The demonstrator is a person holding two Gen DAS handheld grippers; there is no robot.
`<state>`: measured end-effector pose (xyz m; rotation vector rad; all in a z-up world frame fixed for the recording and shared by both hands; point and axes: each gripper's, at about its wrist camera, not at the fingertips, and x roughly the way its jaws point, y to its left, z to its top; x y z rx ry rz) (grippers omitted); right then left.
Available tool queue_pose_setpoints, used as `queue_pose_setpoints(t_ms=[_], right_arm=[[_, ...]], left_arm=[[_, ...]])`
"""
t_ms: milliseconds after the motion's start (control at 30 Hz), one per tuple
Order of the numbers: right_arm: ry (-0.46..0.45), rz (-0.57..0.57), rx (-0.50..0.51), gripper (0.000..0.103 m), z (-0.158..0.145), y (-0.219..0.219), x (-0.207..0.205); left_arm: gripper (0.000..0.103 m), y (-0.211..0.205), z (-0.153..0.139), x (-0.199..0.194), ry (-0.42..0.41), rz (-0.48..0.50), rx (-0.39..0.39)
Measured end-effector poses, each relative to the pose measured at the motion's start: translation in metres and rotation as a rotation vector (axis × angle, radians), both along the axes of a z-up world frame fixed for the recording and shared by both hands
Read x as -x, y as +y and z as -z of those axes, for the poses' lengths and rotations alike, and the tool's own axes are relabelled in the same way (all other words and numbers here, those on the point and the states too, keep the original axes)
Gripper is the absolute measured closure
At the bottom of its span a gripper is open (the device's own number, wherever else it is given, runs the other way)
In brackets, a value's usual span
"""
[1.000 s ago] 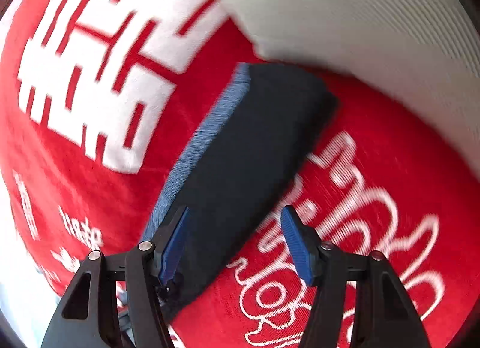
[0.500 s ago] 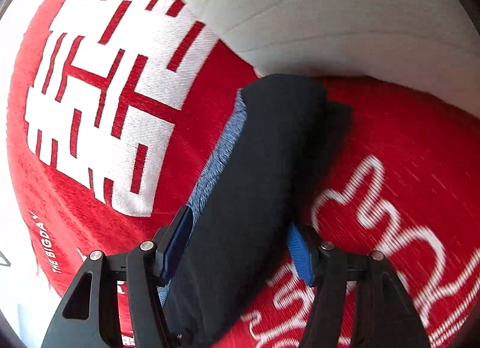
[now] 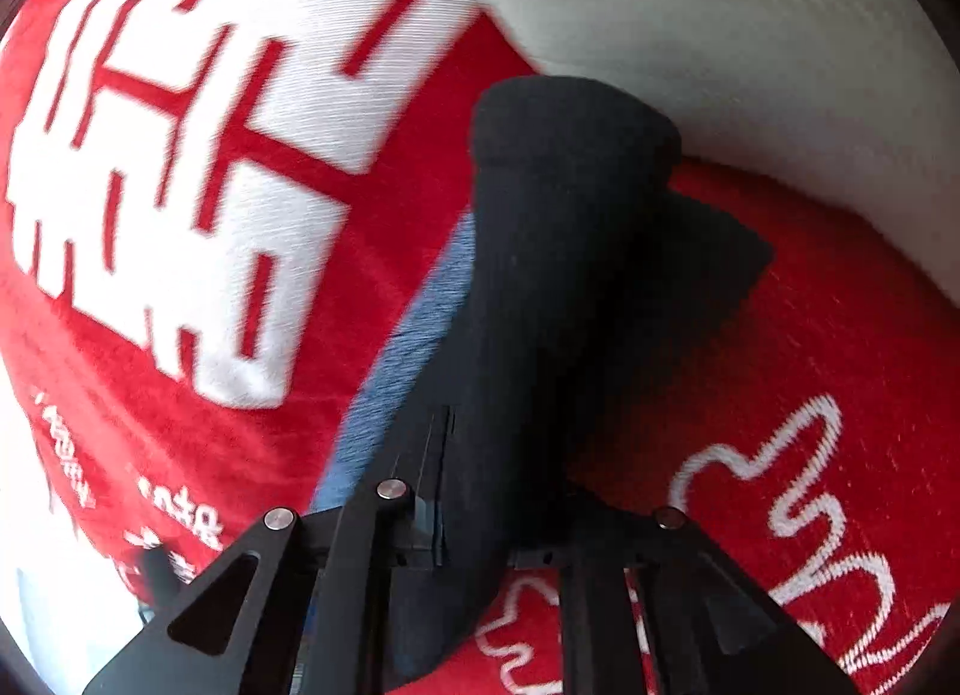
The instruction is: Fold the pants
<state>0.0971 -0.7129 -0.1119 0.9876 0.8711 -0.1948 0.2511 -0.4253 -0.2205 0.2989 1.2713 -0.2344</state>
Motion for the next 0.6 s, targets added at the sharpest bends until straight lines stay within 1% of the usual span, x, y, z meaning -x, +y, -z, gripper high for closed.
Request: queue_pose_setpoints(t_ms=[33, 133, 233, 367, 433, 500, 533, 600], right_arm=[[-0.004, -0.032, 0.034, 0.089, -0.009, 0.006, -0.003], [-0.018, -0.107, 0.116, 0.089, -0.031, 0.024, -0.011], [-0.022, -0.161, 0.175, 0.089, -0.048, 0.041, -0.017], [-0.023, -0.258, 0.275, 0.089, -0.070, 0.072, -0.030], [-0.025, -0.295, 0.309, 0.089, -0.079, 0.088, -0.035], [-0.029, -0.332, 0.340, 0.089, -0.089, 0.107, -0.041], [-0.033, -0.353, 0.360, 0.089, -0.094, 0.117, -0.043], [-0.042, -0.392, 0.392, 0.089, -0.103, 0.135, -0.048]], left_arm=[[0.017, 0.000, -0.001, 0.003, -0.016, 0.006, -0.001], [0.017, 0.004, 0.000, 0.001, 0.007, -0.025, 0.034], [0.017, 0.003, -0.002, 0.003, -0.013, 0.009, 0.027], [0.017, 0.009, -0.001, 0.001, -0.005, 0.006, 0.069], [0.017, 0.021, -0.002, 0.002, 0.001, 0.006, 0.100], [0.017, 0.033, -0.007, 0.000, 0.023, 0.000, 0.136], [0.017, 0.047, -0.010, 0.011, 0.037, -0.007, 0.144], [0.017, 0.071, -0.021, 0.016, 0.058, -0.047, 0.165]])
